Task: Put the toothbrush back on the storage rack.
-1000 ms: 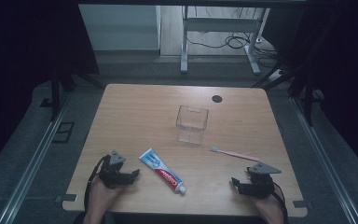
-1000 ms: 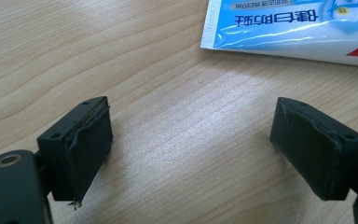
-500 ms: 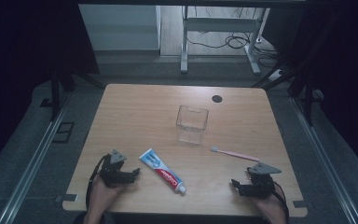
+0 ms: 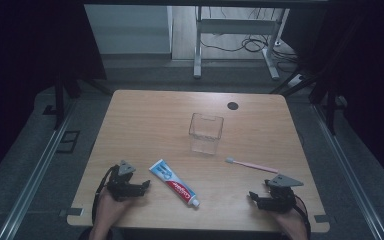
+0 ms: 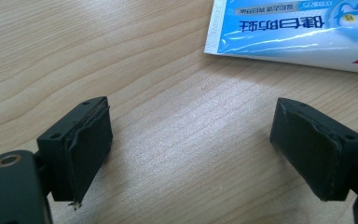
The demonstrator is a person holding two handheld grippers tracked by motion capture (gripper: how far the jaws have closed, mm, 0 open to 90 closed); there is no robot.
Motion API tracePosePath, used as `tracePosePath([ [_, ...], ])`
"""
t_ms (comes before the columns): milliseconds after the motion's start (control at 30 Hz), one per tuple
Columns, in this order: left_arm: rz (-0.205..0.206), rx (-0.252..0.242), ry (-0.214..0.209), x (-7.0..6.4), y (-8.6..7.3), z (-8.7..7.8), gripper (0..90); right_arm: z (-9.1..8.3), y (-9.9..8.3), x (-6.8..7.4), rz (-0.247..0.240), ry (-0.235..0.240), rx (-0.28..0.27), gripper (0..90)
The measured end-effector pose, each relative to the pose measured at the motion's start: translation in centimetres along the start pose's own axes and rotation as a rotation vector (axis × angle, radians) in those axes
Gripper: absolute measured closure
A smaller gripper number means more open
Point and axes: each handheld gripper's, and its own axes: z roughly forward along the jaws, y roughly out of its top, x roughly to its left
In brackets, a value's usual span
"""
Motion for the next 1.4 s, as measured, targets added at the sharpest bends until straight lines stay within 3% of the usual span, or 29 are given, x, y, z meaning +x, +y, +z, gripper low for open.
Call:
tracePosePath([
  [333, 0.000, 0.000, 0.000, 0.0, 0.0, 0.0, 12.7, -0.5, 0.1, -0.8, 0.074, 0.047, 0.005, 30.8],
  [900, -0.001, -0.001, 0.000, 0.0, 0.0, 0.0, 12.8, -0.8, 0.6, -1.1, 0.062, 0.062, 0.050, 45.2],
  [1400, 0.001, -0.001, 0.001, 0.0, 0.0, 0.0, 12.9, -2.4, 1.2, -2.8, 0.083, 0.073, 0.042, 74.6],
])
